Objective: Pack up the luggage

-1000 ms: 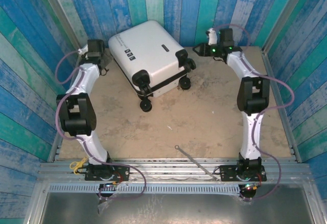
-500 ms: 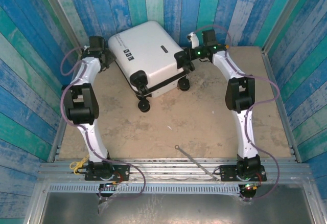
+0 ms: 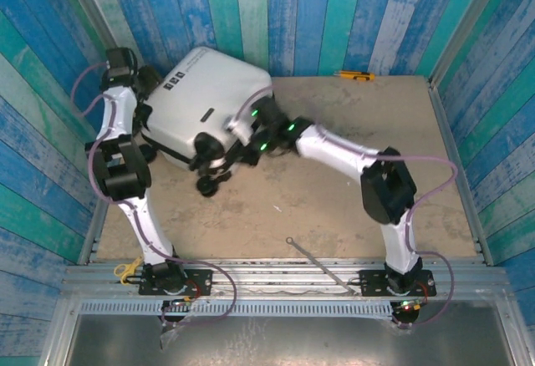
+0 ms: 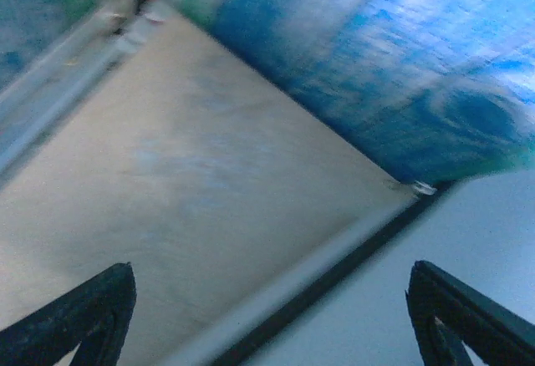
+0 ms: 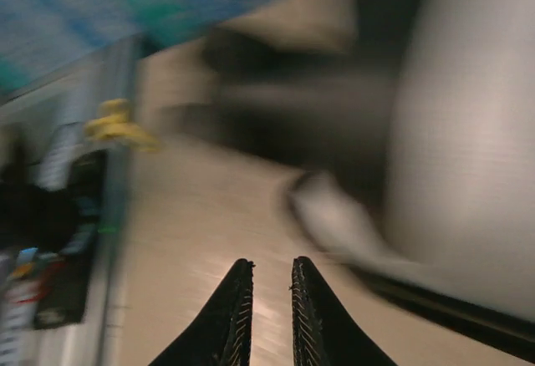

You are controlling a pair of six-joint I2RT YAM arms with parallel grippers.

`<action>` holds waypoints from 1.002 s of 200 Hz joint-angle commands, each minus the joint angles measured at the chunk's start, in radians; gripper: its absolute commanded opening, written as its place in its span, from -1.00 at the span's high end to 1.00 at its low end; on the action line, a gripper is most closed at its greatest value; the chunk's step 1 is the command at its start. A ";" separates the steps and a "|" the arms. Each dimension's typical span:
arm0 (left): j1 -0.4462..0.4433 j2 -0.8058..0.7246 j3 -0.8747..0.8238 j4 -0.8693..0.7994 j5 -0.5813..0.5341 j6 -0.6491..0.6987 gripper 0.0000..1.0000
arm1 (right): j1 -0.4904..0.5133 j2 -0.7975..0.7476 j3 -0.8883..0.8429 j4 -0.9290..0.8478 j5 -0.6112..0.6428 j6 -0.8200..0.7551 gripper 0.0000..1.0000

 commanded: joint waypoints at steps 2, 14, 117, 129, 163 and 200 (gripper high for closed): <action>-0.032 0.150 0.173 -0.180 0.235 0.167 -0.75 | 0.055 -0.101 -0.071 0.057 0.047 0.055 0.63; -0.032 0.230 0.297 -0.255 0.298 0.200 -0.72 | 0.060 -0.156 -0.122 0.052 0.143 0.088 0.62; -0.262 0.248 0.247 -0.240 0.437 0.277 -0.59 | 0.019 -0.623 -0.593 -0.026 0.735 0.375 0.14; -0.271 0.165 0.105 -0.158 0.400 0.225 -0.58 | 0.032 -0.636 -0.647 0.015 0.707 0.450 0.07; -0.266 -0.134 -0.282 0.074 0.206 0.124 -0.65 | 0.148 -0.651 -0.778 0.172 0.713 0.614 -0.25; -0.210 -0.463 -0.513 0.141 -0.103 0.049 -0.83 | 0.333 -0.538 -0.725 0.253 0.897 0.714 -0.45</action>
